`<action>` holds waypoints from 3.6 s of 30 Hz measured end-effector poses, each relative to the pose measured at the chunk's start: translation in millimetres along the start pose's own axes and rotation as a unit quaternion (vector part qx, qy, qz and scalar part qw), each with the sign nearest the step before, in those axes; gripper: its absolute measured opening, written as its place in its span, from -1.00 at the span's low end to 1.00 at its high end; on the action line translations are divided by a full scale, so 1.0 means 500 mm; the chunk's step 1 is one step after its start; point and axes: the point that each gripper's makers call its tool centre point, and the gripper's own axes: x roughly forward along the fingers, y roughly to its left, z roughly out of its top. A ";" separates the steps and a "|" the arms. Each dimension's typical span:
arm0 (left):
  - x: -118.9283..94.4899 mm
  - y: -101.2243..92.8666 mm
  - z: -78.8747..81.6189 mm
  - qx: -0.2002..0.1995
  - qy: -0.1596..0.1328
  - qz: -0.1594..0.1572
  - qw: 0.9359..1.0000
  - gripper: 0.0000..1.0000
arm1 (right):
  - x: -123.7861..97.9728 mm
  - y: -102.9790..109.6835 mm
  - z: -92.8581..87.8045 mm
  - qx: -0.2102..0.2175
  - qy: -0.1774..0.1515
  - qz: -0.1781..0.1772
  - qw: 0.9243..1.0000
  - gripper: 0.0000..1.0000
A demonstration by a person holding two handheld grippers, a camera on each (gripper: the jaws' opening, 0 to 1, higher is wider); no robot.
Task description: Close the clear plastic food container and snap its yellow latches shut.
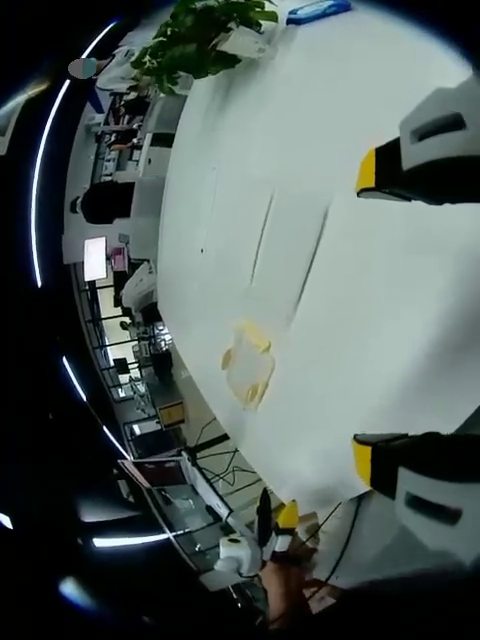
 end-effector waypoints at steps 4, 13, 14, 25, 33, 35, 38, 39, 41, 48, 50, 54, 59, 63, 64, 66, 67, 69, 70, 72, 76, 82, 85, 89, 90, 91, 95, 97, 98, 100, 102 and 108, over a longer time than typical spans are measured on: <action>0.011 0.006 -0.003 0.008 0.014 -0.003 1.000 0.91 | 0.013 -0.008 0.001 0.002 0.003 0.002 1.000 0.94; 0.035 0.011 0.006 0.018 0.027 -0.005 0.999 0.91 | 0.041 -0.014 0.021 -0.003 0.002 0.008 1.000 0.93; 0.037 0.010 0.007 0.018 0.028 -0.006 0.999 0.90 | 0.043 -0.016 0.022 -0.006 0.002 0.008 1.000 0.93; 0.073 0.003 0.021 0.028 0.033 -0.021 0.999 0.89 | 0.073 -0.002 0.077 -0.019 -0.008 0.025 0.999 0.92; 0.104 0.008 0.042 0.048 0.035 -0.030 0.998 0.90 | 0.100 -0.002 0.106 -0.045 -0.009 0.028 0.999 0.93; 0.110 0.011 0.047 0.049 0.035 -0.031 0.998 0.90 | 0.106 -0.001 0.110 -0.046 -0.010 0.029 0.998 0.93; 0.117 0.011 0.054 0.056 0.037 -0.034 0.997 0.90 | 0.113 -0.002 0.113 -0.051 -0.009 0.030 0.998 0.93; 0.119 0.012 0.056 0.058 0.038 -0.035 0.997 0.90 | 0.116 -0.004 0.117 -0.052 -0.009 0.030 0.998 0.93; 0.125 0.014 0.063 0.064 0.040 -0.036 0.997 0.90 | 0.121 -0.008 0.123 -0.052 -0.010 0.031 0.998 0.93; 0.139 0.025 0.093 0.087 0.040 -0.036 0.995 0.90 | 0.141 -0.021 0.142 -0.067 -0.011 0.029 0.997 0.92; 0.144 0.030 0.098 0.089 0.040 -0.037 0.995 0.90 | 0.148 -0.023 0.150 -0.072 -0.014 0.029 0.997 0.92; 0.156 0.037 0.103 0.106 0.046 -0.040 0.992 0.90 | 0.165 -0.024 0.162 -0.079 -0.015 0.035 0.996 0.91; 0.173 0.050 0.100 0.124 0.057 -0.045 0.990 0.91 | 0.192 -0.024 0.172 -0.106 -0.006 0.045 0.993 0.89; 0.180 0.056 0.102 0.127 0.059 -0.047 0.989 0.90 | 0.209 -0.018 0.180 -0.133 -0.001 0.047 0.990 0.89; 0.183 0.058 0.102 0.129 0.060 -0.047 0.989 0.90 | 0.212 -0.017 0.181 -0.138 0.001 0.048 0.989 0.89; 0.187 0.062 0.103 0.132 0.063 -0.048 0.988 0.90 | 0.220 -0.015 0.185 -0.153 0.002 0.051 0.987 0.89; 0.188 0.062 0.104 0.133 0.063 -0.049 0.988 0.90 | 0.223 -0.014 0.186 -0.156 0.003 0.052 0.986 0.89; 0.192 0.068 0.107 0.138 0.064 -0.050 0.987 0.90 | 0.231 -0.010 0.190 -0.159 0.002 0.058 0.986 0.90; 0.194 0.071 0.108 0.139 0.065 -0.050 0.987 0.90 | 0.235 -0.010 0.189 -0.167 0.006 0.058 0.984 0.90; 0.198 0.078 0.111 0.141 0.066 -0.048 0.987 0.90 | 0.244 -0.007 0.186 -0.182 0.010 0.062 0.981 0.90; 0.204 0.084 0.118 0.157 0.070 -0.047 0.984 0.90 | 0.256 -0.006 0.187 -0.196 0.015 0.067 0.978 0.90; 0.223 0.090 0.125 0.165 0.074 -0.052 0.982 0.90 | 0.272 -0.005 0.184 -0.202 0.020 0.078 0.976 0.90; 0.235 0.096 0.122 0.171 0.079 -0.056 0.981 0.89 | 0.278 -0.005 0.182 -0.211 0.023 0.083 0.974 0.89; 0.250 0.104 0.126 0.179 0.083 -0.060 0.979 0.88 | 0.287 -0.013 0.177 -0.224 0.032 0.086 0.970 0.88; 0.252 0.105 0.126 0.183 0.084 -0.060 0.978 0.88 | 0.288 -0.013 0.178 -0.225 0.032 0.087 0.970 0.88; 0.256 0.108 0.125 0.191 0.087 -0.061 0.976 0.89 | 0.290 -0.011 0.180 -0.226 0.031 0.090 0.970 0.88; 0.265 0.114 0.129 0.199 0.089 -0.062 0.974 0.90 | 0.304 -0.011 0.183 -0.229 0.032 0.099 0.968 0.88; 0.269 0.116 0.131 0.199 0.088 -0.064 0.974 0.90 | 0.310 -0.011 0.183 -0.233 0.033 0.102 0.967 0.88; 0.271 0.117 0.132 0.200 0.088 -0.065 0.974 0.89 | 0.315 -0.010 0.186 -0.233 0.032 0.105 0.966 0.88; 0.276 0.119 0.135 0.207 0.087 -0.066 0.972 0.86 | 0.321 -0.006 0.189 -0.236 0.031 0.109 0.965 0.88; 0.282 0.122 0.131 0.219 0.092 -0.067 0.969 0.85 | 0.329 -0.005 0.189 -0.242 0.032 0.114 0.963 0.87; 0.299 0.124 0.130 0.236 0.098 -0.079 0.964 0.87 | 0.350 0.000 0.191 -0.258 0.035 0.126 0.957 0.84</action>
